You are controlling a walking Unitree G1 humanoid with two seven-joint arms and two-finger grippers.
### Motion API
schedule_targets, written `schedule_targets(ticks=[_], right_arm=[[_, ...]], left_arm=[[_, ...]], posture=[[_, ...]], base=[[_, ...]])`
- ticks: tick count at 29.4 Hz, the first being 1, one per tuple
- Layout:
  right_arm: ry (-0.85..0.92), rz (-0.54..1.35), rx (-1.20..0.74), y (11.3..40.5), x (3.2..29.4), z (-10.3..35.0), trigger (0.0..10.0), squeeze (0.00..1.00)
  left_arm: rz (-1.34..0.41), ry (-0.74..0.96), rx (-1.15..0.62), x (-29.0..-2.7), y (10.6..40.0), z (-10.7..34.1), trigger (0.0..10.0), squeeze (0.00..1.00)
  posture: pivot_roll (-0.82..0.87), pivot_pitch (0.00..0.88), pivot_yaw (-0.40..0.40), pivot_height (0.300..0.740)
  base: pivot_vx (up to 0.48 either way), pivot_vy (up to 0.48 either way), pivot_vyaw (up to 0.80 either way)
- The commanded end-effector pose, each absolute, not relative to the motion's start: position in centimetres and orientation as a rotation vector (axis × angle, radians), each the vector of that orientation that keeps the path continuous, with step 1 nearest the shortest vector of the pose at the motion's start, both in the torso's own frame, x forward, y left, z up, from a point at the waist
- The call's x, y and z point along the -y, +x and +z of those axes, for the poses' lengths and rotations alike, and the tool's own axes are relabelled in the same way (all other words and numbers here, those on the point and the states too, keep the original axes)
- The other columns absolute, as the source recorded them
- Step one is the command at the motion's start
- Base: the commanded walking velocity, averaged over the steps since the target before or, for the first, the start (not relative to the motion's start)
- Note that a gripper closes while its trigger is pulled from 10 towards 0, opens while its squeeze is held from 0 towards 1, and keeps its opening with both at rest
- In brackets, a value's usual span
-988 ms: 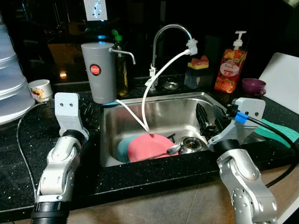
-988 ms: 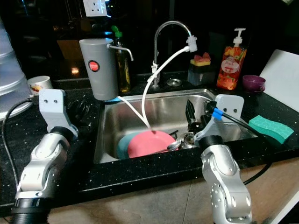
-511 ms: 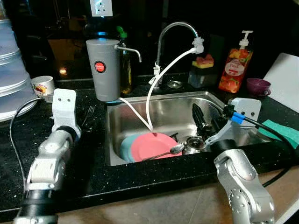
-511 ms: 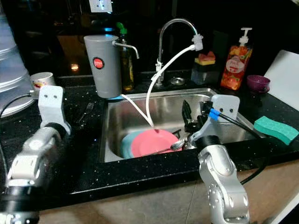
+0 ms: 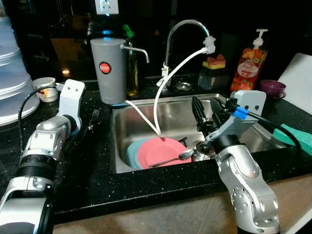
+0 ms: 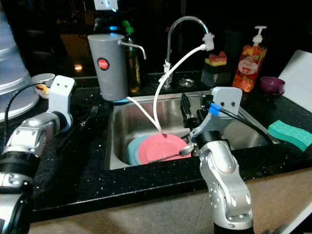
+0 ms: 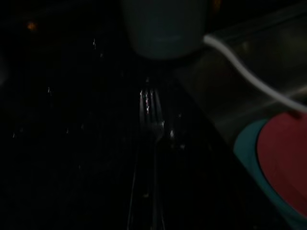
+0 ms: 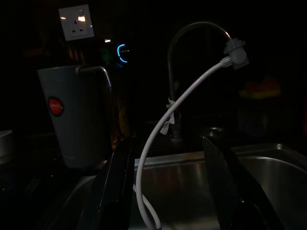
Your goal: Kitchen organization
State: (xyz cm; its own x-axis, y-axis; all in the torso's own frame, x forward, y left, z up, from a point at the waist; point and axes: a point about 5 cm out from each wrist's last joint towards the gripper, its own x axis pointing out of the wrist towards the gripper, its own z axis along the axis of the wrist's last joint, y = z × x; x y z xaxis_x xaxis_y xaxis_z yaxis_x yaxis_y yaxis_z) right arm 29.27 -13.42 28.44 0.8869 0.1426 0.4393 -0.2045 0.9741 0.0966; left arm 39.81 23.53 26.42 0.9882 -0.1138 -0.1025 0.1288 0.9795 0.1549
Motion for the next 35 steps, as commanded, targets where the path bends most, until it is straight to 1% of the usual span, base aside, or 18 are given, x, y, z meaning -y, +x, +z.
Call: schedule_targets(ticks=[1,4,16,24,32,35], right_arm=[[0.144,0.198,0.453,29.3,12.9,28.7,10.0,0.0],[0.147,0.206,0.462,29.1,12.7,29.0,10.0,0.0],[0.142,0.202,0.463,28.6,12.6,29.1,10.0,0.0],[0.142,0.196,0.461,28.6,12.7,29.0,10.0,0.0],[0.143,0.196,0.458,28.6,12.7,29.1,10.0,0.0],[0.143,0.194,0.457,28.6,12.7,29.1,10.0,0.0]], left_arm=[[-0.122,0.116,-0.125,-24.0,40.2,26.3,10.0,0.0],[-0.104,0.105,-0.175,-24.3,40.7,25.9,10.0,0.0],[-0.05,0.114,-0.245,-25.2,40.8,24.6,10.0,0.0],[-0.028,0.124,-0.258,-25.6,40.8,24.4,10.0,0.0],[-0.042,0.113,-0.272,-25.4,40.8,23.9,10.0,0.0],[-0.028,0.15,-0.234,-25.2,40.9,24.3,10.0,0.0]], posture=[[-0.01,0.066,-0.01,0.74],[-0.02,0.076,-0.011,0.74],[-0.05,0.097,-0.006,0.74],[-0.05,0.097,-0.006,0.74],[-0.05,0.1,-0.008,0.74],[-0.05,0.105,-0.007,0.74]], base=[[0.0,0.0,0.0],[0.0,0.0,0.0],[0.0,0.0,0.0],[0.0,0.0,0.0],[0.0,0.0,0.0],[0.0,0.0,0.0]])
